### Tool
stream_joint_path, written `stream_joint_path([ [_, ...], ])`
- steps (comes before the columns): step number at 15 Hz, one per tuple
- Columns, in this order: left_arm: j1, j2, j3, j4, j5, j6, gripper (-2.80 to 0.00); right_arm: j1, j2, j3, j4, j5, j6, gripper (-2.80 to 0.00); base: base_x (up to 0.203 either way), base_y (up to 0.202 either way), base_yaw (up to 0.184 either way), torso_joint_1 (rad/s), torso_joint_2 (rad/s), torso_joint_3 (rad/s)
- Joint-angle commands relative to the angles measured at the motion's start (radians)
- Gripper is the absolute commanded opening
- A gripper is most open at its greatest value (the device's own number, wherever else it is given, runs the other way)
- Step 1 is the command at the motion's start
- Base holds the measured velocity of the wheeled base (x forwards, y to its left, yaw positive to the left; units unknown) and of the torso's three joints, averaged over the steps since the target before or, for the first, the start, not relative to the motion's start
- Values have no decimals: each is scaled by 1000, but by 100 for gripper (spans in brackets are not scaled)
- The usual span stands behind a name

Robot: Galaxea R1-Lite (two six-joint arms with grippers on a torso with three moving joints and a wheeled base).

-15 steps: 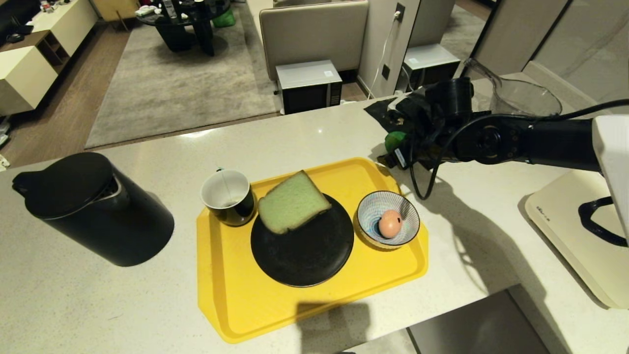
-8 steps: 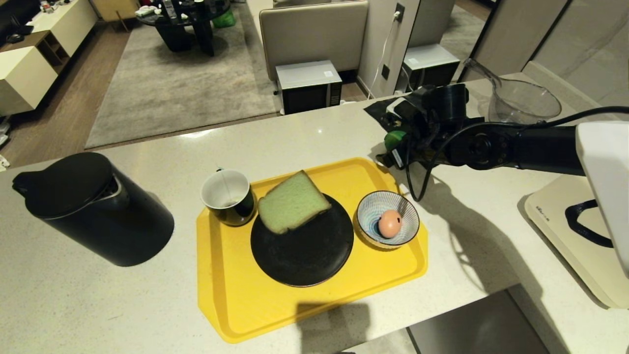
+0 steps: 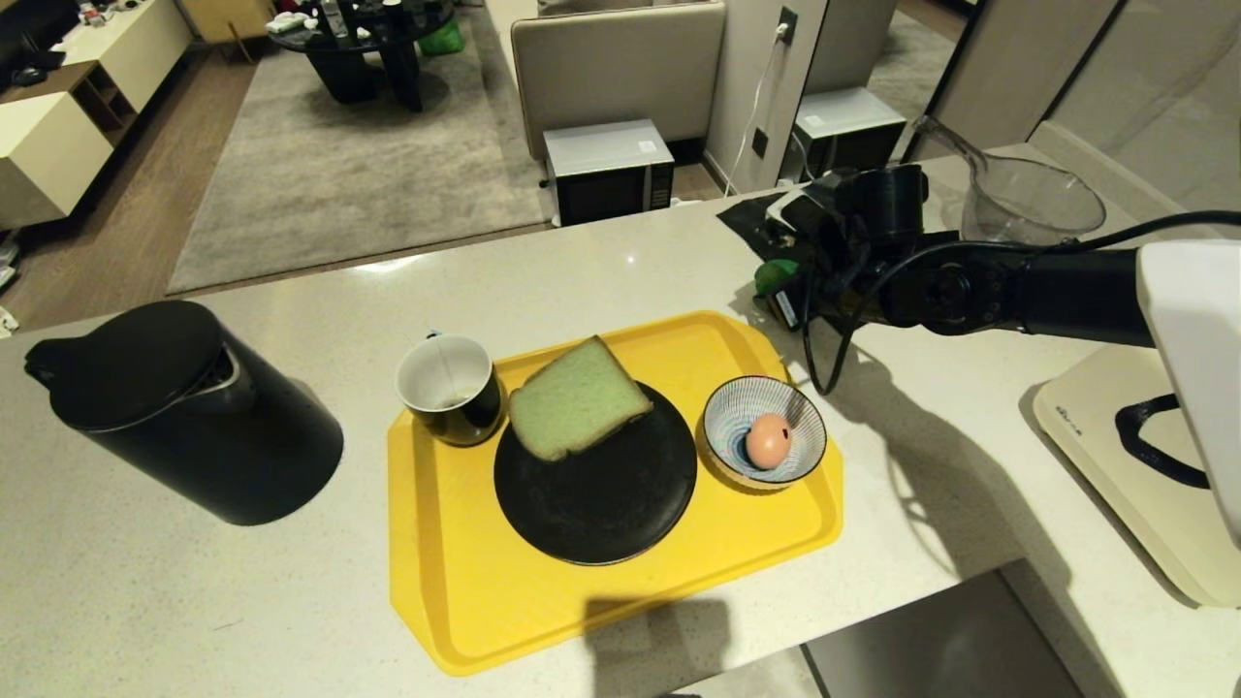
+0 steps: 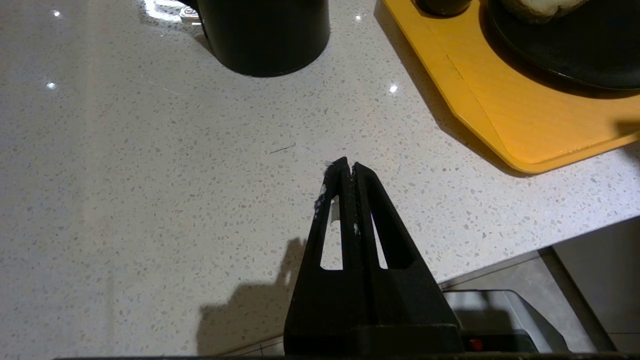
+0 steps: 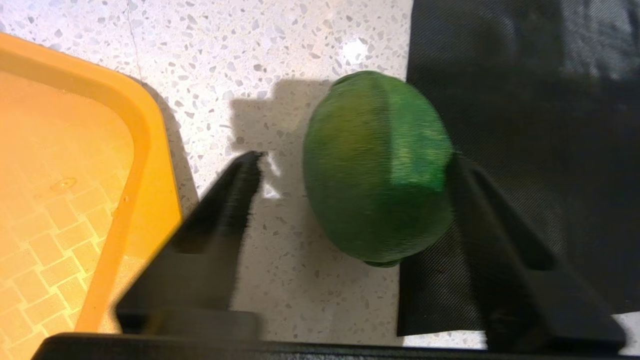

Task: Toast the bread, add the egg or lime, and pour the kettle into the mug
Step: Put the fruit on a plate

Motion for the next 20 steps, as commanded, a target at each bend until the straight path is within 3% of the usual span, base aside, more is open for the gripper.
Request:
stream_joint_path([
  [1, 0, -1, 0, 0, 0, 0, -280, 0, 9, 2, 5, 0, -4, -280, 0, 0, 0, 0, 0, 0],
  [13, 0, -1, 0, 0, 0, 0, -280, -3, -17, 16, 18, -21, -8, -280, 0, 0, 0, 0, 0, 0],
  [15, 0, -1, 0, 0, 0, 0, -280, -16, -25, 31, 19, -61, -9, -280, 0, 0, 0, 0, 0, 0],
  [20, 0, -1, 0, 0, 0, 0, -280, -64, -66, 96, 21, -72, -26, -280, 0, 0, 0, 0, 0, 0],
])
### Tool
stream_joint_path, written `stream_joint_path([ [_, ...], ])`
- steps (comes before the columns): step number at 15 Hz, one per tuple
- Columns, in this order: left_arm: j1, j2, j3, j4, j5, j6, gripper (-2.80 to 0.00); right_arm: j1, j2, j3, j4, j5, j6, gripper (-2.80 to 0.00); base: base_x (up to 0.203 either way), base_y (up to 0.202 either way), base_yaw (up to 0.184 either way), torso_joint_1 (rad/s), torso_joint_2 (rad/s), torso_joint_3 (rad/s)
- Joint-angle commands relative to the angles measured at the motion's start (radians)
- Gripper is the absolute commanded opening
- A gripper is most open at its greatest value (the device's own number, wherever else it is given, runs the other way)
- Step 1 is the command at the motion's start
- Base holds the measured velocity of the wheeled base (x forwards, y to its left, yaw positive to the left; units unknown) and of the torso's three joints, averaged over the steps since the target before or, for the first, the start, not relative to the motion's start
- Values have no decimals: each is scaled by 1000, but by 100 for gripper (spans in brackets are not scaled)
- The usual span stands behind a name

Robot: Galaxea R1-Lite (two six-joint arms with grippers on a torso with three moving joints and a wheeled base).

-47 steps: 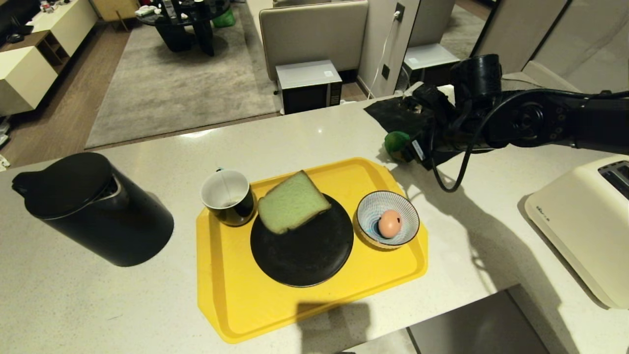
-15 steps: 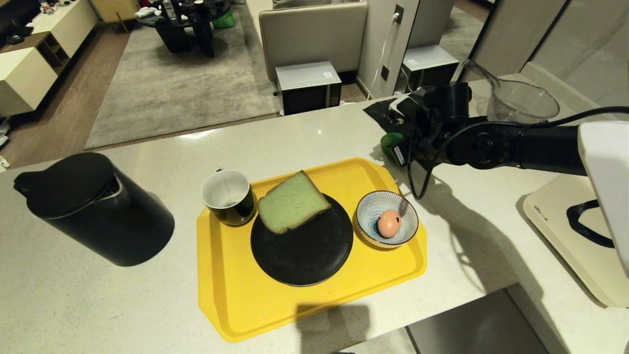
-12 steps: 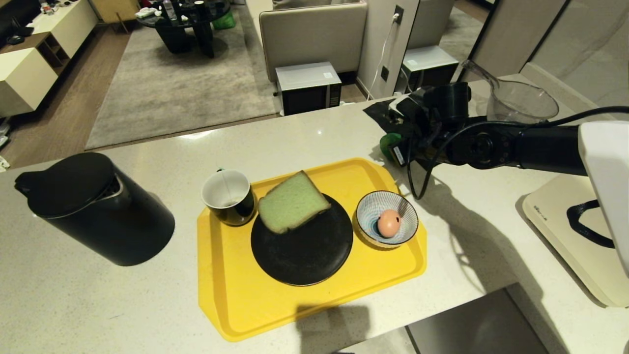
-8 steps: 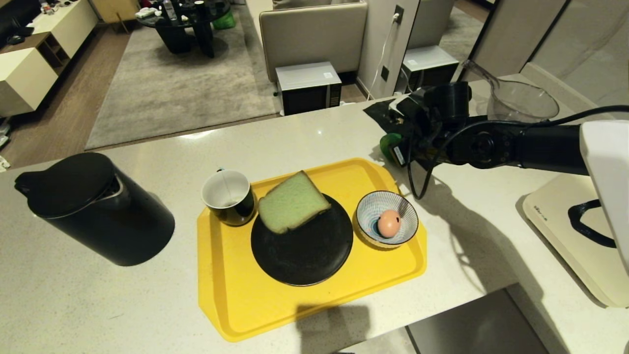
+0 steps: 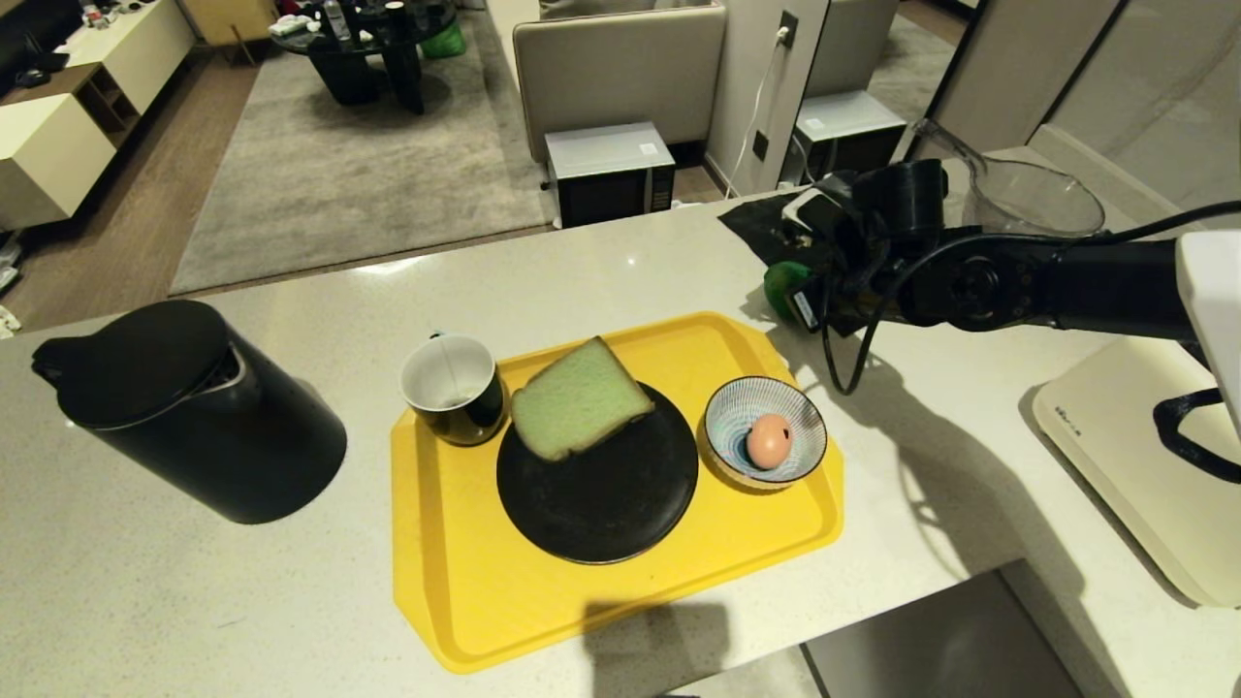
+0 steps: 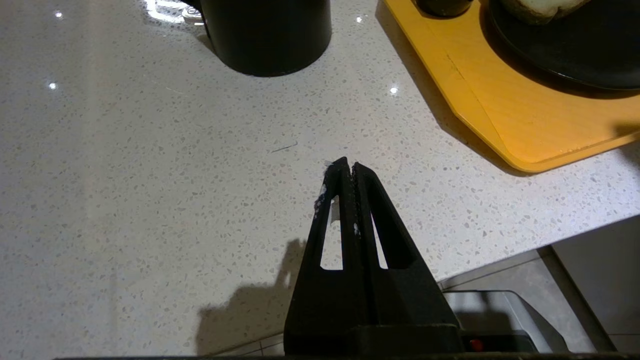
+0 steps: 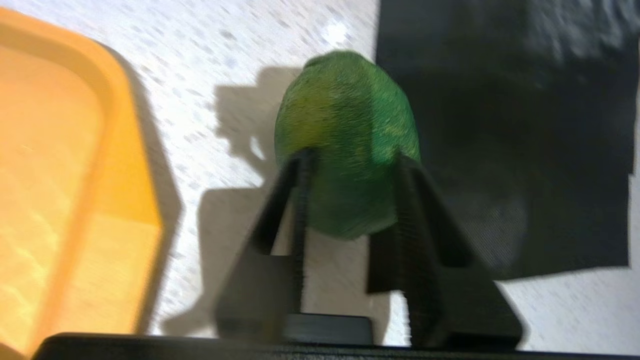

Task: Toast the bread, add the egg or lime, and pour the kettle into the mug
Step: Put the fruit on a plate

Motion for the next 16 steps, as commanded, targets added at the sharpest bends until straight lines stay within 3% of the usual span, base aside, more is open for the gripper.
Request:
stream_joint_path([
  [1, 0, -1, 0, 0, 0, 0, -280, -25, -30, 41, 1, -6, -15, -280, 0, 0, 0, 0, 0, 0],
  [8, 0, -1, 0, 0, 0, 0, -280, -99, -122, 154, -2, 5, -39, -280, 0, 0, 0, 0, 0, 0],
  [13, -1, -1, 0, 0, 0, 0, -280, -101, -139, 110, -16, 71, -20, -280, 0, 0, 0, 0, 0, 0],
  [16, 0, -1, 0, 0, 0, 0, -280, -76, -127, 7, -16, 79, 44, -280, 0, 0, 0, 0, 0, 0],
])
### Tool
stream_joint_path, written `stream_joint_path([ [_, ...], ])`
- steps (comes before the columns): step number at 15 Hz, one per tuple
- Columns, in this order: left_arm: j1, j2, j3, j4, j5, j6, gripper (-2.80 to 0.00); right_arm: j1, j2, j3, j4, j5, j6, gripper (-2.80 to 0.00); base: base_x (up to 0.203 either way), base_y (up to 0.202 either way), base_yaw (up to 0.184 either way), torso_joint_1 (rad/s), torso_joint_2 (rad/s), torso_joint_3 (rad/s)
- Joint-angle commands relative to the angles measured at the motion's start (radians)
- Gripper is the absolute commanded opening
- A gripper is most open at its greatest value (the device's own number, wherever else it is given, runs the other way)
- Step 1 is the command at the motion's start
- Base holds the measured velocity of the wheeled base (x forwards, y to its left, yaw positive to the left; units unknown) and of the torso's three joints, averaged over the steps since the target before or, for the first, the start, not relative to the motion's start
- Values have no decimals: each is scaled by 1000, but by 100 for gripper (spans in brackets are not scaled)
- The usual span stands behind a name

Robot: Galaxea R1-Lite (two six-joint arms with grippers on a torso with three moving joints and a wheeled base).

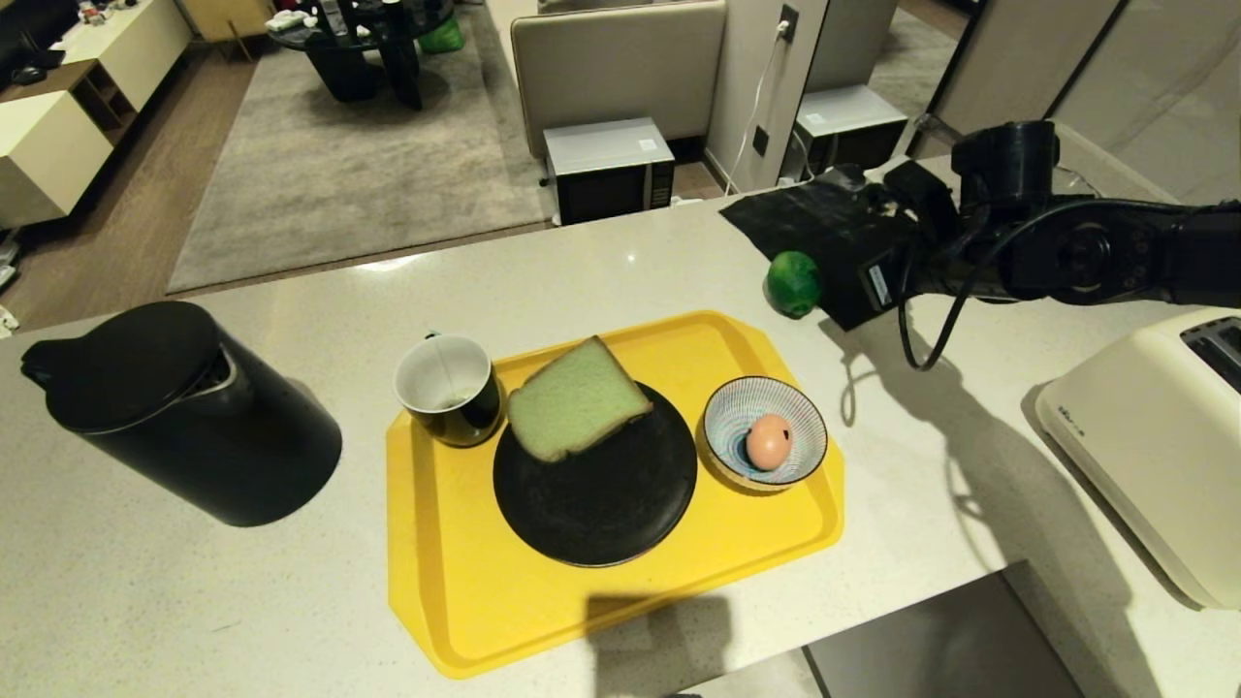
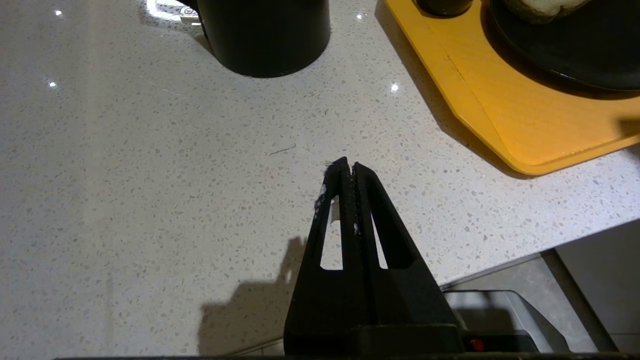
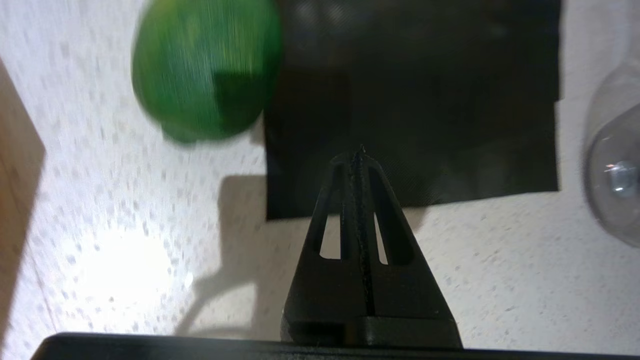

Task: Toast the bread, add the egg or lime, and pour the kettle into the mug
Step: Put the fruit on a plate

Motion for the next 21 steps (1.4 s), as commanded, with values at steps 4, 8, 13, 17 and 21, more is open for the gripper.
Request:
stream_joint_path([
  [4, 0, -1, 0, 0, 0, 0, -280, 107, 77, -126, -107, -9, 33, -280, 0, 0, 0, 0, 0, 0],
  [8, 0, -1, 0, 0, 0, 0, -280, 179, 151, -128, -264, -59, -12, -280, 0, 0, 0, 0, 0, 0],
  [13, 0, -1, 0, 0, 0, 0, -280, 184, 223, -132, -339, -91, -66, -280, 0, 0, 0, 0, 0, 0],
  [17, -1, -1, 0, 0, 0, 0, -280, 181, 239, -132, -336, -105, -102, -280, 0, 0, 0, 0, 0, 0],
  [21, 0, -1, 0, 0, 0, 0, -280, 161, 247, -132, -330, -129, -147, -280, 0, 0, 0, 0, 0, 0],
])
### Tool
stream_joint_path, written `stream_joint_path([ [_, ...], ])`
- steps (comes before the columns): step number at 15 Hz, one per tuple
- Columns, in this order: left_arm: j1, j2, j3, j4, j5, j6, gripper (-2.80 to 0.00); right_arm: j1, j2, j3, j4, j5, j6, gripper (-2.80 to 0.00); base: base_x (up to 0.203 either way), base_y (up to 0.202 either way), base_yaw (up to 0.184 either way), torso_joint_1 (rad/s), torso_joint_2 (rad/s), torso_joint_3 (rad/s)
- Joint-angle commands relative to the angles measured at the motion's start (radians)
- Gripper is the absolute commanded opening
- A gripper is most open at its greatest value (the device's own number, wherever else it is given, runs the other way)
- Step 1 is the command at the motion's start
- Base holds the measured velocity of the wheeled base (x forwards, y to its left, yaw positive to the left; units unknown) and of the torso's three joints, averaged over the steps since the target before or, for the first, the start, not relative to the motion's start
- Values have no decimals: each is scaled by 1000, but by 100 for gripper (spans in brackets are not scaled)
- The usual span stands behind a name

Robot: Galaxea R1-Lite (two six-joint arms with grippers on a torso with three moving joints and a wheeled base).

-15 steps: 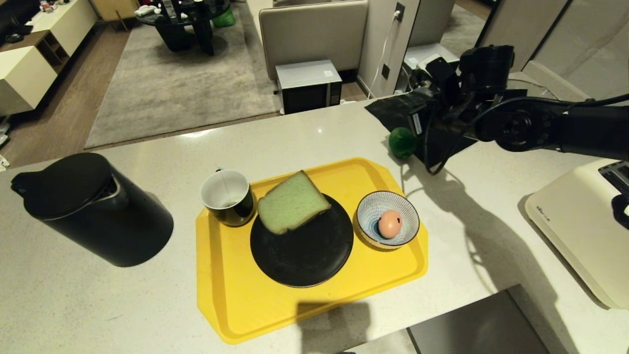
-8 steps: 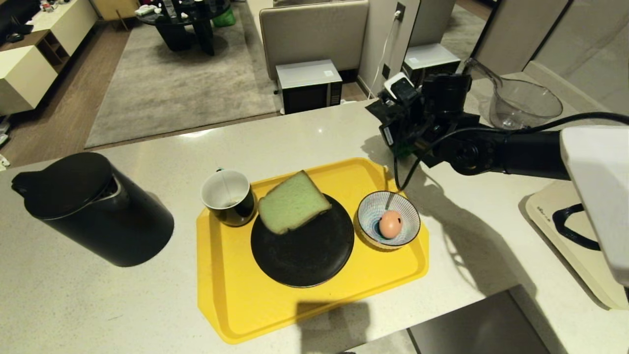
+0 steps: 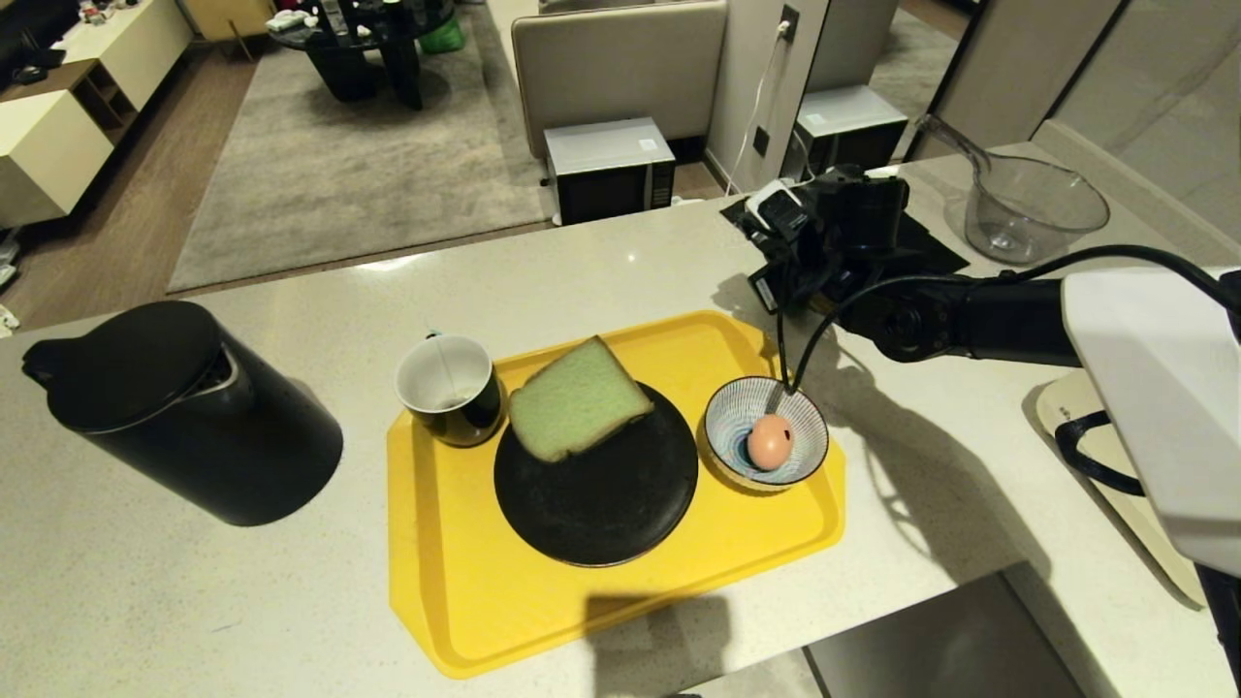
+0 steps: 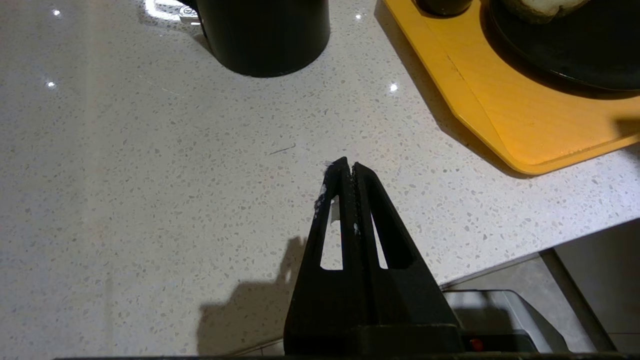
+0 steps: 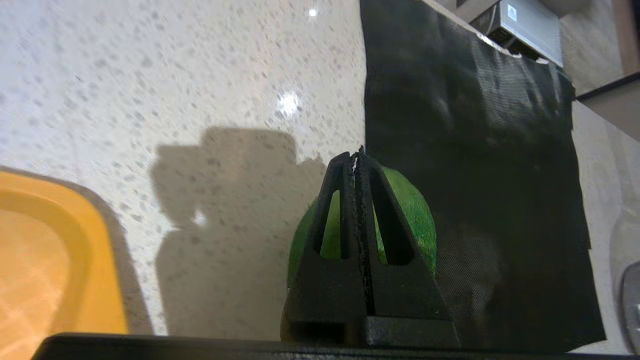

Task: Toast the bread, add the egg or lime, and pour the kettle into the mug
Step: Put the fruit on a plate

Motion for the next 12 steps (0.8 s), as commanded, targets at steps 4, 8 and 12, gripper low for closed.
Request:
stream_joint_path([
  [4, 0, -1, 0, 0, 0, 0, -280, -45, -3, 2, 20, -14, -38, -280, 0, 0, 0, 0, 0, 0],
  [8, 0, -1, 0, 0, 0, 0, -280, -97, -63, 19, 134, -6, -50, -280, 0, 0, 0, 0, 0, 0],
  [12, 0, -1, 0, 0, 0, 0, -280, -144, -117, 94, 171, -3, -75, -280, 0, 0, 0, 0, 0, 0],
])
